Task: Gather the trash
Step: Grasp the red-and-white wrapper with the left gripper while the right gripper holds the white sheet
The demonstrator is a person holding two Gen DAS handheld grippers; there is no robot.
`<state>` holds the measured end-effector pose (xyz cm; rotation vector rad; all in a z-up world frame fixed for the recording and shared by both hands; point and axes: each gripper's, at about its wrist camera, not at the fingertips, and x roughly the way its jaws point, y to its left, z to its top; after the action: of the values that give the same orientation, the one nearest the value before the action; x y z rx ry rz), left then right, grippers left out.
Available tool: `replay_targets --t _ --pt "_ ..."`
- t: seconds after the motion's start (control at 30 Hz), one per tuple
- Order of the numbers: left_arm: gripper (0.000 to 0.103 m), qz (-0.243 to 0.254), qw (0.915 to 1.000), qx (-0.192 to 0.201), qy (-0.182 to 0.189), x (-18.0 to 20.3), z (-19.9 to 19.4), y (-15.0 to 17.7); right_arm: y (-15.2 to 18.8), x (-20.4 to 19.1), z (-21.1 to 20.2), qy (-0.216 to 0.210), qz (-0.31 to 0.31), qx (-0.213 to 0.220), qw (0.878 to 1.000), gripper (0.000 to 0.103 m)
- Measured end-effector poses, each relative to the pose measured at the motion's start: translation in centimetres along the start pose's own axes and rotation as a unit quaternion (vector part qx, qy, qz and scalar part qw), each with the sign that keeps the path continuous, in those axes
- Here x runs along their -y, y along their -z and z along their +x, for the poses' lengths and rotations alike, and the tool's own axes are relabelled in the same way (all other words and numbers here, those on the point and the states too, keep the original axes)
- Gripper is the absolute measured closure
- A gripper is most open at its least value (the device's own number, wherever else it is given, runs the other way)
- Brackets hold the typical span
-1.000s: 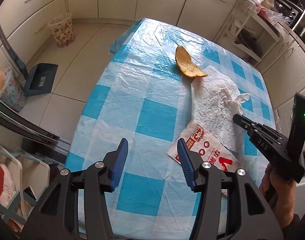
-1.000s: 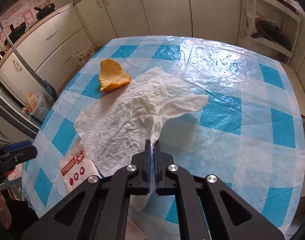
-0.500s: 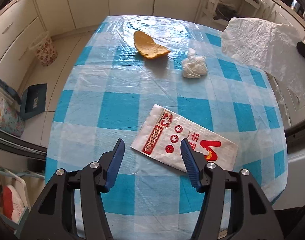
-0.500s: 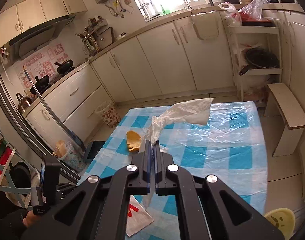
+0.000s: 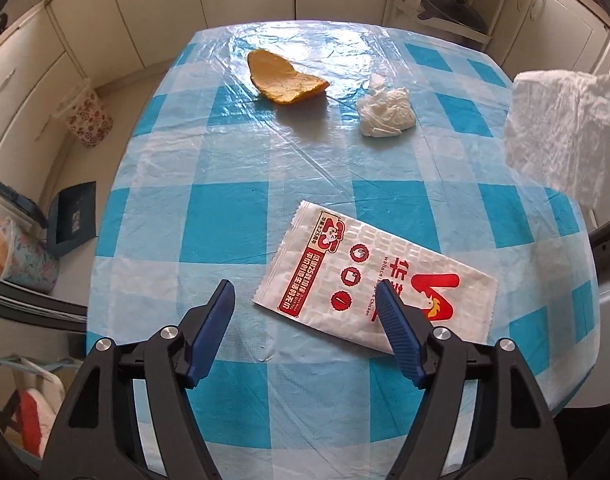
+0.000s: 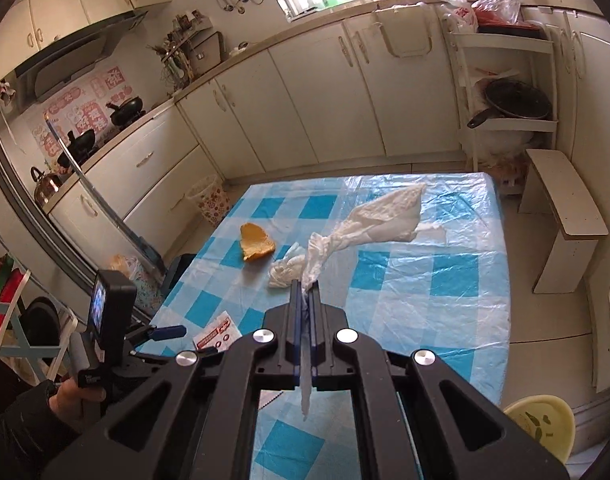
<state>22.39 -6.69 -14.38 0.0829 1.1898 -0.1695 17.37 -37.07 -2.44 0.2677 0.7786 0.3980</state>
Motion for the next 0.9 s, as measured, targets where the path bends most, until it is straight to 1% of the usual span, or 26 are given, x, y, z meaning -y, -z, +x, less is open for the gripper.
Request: replay_targets --t 0.03,0.07,0.17,0.23,0.27,0.3,0.33,0.4,0.43,0.47,0.5,0.6,0.67,0.7,0.73,0.77,0.8,0.83,0.87,0.9 --pt "0.033 -0.005 0.9999 -0.008 0.007 -0.1 0.6 0.1 0.4 -0.6 0.9 -0.007 -0.012 -0.023 1.0 0.099" --pt "0.031 0.0 1.0 0.0 0.002 0.1 0.7 0.2 0.9 -1.2 1.8 -0.012 -0.026 -0.048 0.998 0.099" --pt "0.031 0.013 0.9999 0.004 -0.01 0.9 0.9 0.5 3.3 -3.4 5.0 -0.021 -0.07 -0.119 0.99 0.099" --pt "0.037 0.016 0.9998 0.01 -0.01 1.3 0.9 0.5 4.7 -4.3 6.8 -0.028 -0.082 -0.152 0.985 0.099" --pt "0.046 0.019 0.9997 0.013 -0.01 1.5 0.8 0.6 5.3 -4.7 7.5 -0.031 -0.085 -0.165 0.982 0.099" --pt "0.057 0.022 0.9996 0.017 -0.011 1.6 0.6 0.6 5.9 -4.9 8.0 -0.034 -0.085 -0.175 0.98 0.099" --pt "0.063 0.024 0.9994 0.021 -0.011 1.8 0.5 0.6 6.3 -4.9 8.6 -0.036 -0.084 -0.184 0.979 0.099" --pt "0.088 0.024 0.9994 0.023 0.005 2.0 0.3 0.6 7.0 -4.9 9.5 -0.034 -0.082 -0.198 0.976 0.099" --pt "0.093 0.022 0.9994 0.021 0.017 2.1 0.3 0.5 7.3 -4.9 9.9 -0.032 -0.08 -0.203 0.975 0.099" --pt "0.101 0.021 0.9992 0.018 0.03 2.2 0.3 0.5 7.6 -4.6 10.3 -0.029 -0.077 -0.208 0.975 0.099" --pt "0.102 0.022 0.9988 0.016 0.04 2.6 0.2 0.6 7.9 -4.4 10.6 -0.026 -0.075 -0.213 0.974 0.099" --pt "0.102 0.032 0.9979 0.029 0.048 3.3 -0.7 0.6 8.1 -3.7 10.7 -0.032 -0.061 -0.211 0.975 0.099" --pt "0.102 0.034 0.9968 0.031 0.065 3.3 -1.0 0.5 8.2 -3.3 10.5 -0.032 -0.056 -0.21 0.976 0.099" --pt "0.101 0.038 0.9966 0.029 0.067 3.6 -1.1 0.6 8.2 -3.1 10.5 -0.037 -0.048 -0.209 0.976 0.099" --pt "0.099 0.041 0.997 0.03 0.059 3.7 -1.1 0.6 8.3 -2.9 10.4 -0.04 -0.044 -0.208 0.976 0.099" --pt "0.083 0.043 0.9974 0.032 0.049 3.8 -1.0 0.6 8.4 -2.8 10.3 -0.043 -0.041 -0.208 0.976 0.099" --pt "0.07 0.048 0.9973 0.036 0.043 4.0 -1.0 0.6 8.4 -2.6 10.3 -0.046 -0.036 -0.207 0.977 0.099" --pt "0.046 0.054 0.9969 0.043 0.037 4.1 -1.0 0.7 8.3 -2.3 10.2 -0.049 -0.031 -0.207 0.977 0.099" --pt "0.038 0.059 0.9964 0.052 0.03 4.4 -1.1 0.8 8.3 -2.0 10.1 -0.054 -0.024 -0.207 0.977 0.099" --pt "0.035 0.07 0.9957 0.055 0.026 4.8 -1.0 0.9 8.3 -1.7 10.0 -0.06 -0.016 -0.206 0.977 0.099"
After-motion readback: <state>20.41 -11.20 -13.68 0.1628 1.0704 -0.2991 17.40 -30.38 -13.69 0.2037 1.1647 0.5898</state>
